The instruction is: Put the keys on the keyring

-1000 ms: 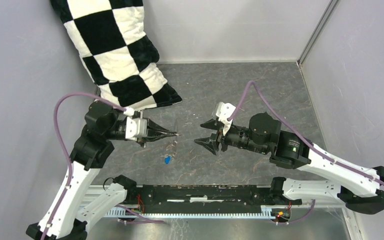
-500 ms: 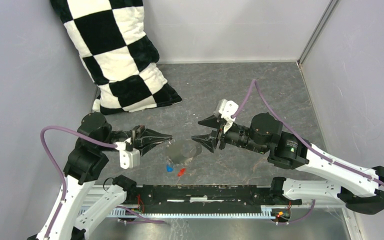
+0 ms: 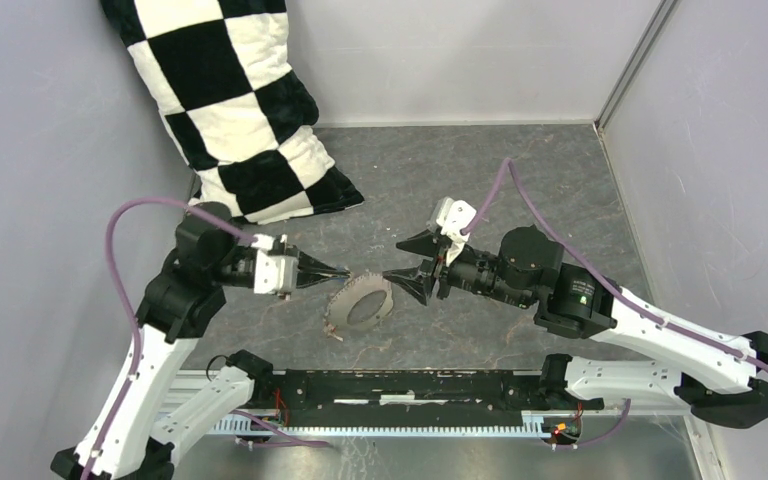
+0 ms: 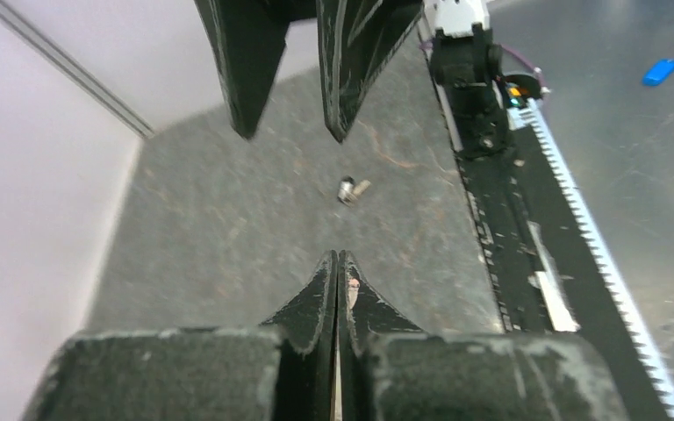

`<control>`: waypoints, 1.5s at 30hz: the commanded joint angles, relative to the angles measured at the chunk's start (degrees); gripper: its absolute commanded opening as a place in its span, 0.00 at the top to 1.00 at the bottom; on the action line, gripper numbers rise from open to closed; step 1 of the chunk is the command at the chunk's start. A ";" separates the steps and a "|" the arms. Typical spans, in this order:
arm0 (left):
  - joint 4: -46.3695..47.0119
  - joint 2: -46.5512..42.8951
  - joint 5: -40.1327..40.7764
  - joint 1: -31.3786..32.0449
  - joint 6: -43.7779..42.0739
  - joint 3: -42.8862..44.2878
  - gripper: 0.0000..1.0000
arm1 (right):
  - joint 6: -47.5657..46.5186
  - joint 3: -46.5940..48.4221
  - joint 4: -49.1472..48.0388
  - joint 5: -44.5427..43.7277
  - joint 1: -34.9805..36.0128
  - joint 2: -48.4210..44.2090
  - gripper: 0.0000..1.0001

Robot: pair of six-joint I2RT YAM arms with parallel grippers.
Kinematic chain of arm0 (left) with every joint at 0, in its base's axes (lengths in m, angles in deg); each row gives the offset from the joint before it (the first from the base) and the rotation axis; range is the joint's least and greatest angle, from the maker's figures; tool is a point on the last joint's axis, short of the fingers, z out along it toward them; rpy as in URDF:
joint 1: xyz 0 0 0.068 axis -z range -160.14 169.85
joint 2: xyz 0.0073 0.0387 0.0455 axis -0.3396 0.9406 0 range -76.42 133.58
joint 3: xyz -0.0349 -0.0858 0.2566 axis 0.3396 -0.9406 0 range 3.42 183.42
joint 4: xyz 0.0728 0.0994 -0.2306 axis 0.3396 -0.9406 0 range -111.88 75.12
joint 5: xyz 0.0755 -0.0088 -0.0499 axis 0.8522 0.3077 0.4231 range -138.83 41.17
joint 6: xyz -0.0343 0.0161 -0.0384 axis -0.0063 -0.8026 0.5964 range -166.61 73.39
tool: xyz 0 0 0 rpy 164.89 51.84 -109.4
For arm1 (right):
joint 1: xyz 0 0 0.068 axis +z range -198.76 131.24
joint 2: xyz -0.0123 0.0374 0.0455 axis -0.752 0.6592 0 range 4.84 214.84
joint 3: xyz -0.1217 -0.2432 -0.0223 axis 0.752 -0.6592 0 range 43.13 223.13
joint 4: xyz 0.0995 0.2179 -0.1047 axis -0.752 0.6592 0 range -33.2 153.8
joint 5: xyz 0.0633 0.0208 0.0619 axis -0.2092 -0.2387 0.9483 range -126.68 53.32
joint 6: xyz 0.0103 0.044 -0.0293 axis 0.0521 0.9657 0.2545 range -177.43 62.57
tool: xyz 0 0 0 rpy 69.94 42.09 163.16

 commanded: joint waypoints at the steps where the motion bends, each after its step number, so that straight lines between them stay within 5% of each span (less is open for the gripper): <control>1: -9.86 3.35 4.47 0.10 5.79 -1.62 0.98 | 1.08 -1.59 0.97 -7.03 -0.23 0.64 0.39; 8: -11.08 10.43 6.04 -0.68 8.53 -0.85 0.98 | 10.80 -14.72 1.26 -18.68 -0.96 4.27 0.32; 13: -2.86 11.63 13.53 -3.87 14.91 -3.67 0.98 | 17.40 -20.00 -5.22 -19.33 -8.12 12.71 0.32; 18: -2.07 15.28 13.38 -14.13 15.61 -4.25 0.66 | 18.23 -15.51 -12.25 -19.05 -12.79 25.54 0.33; 24: -7.29 17.04 11.60 -19.05 8.22 -3.13 0.56 | 14.36 -7.66 -16.28 -10.70 -14.44 39.63 0.30; 30: -13.15 18.80 9.51 -19.09 3.65 -2.71 0.53 | 0.85 -12.73 -22.65 7.41 -22.15 40.70 0.33; 38: -14.06 19.26 7.82 -19.08 3.29 -2.19 0.51 | -13.16 -12.39 -19.71 32.82 -30.32 42.72 0.36; 45: -15.00 19.23 7.69 -19.10 3.22 -1.62 0.52 | -20.97 -6.21 -15.32 40.17 -32.97 49.75 0.48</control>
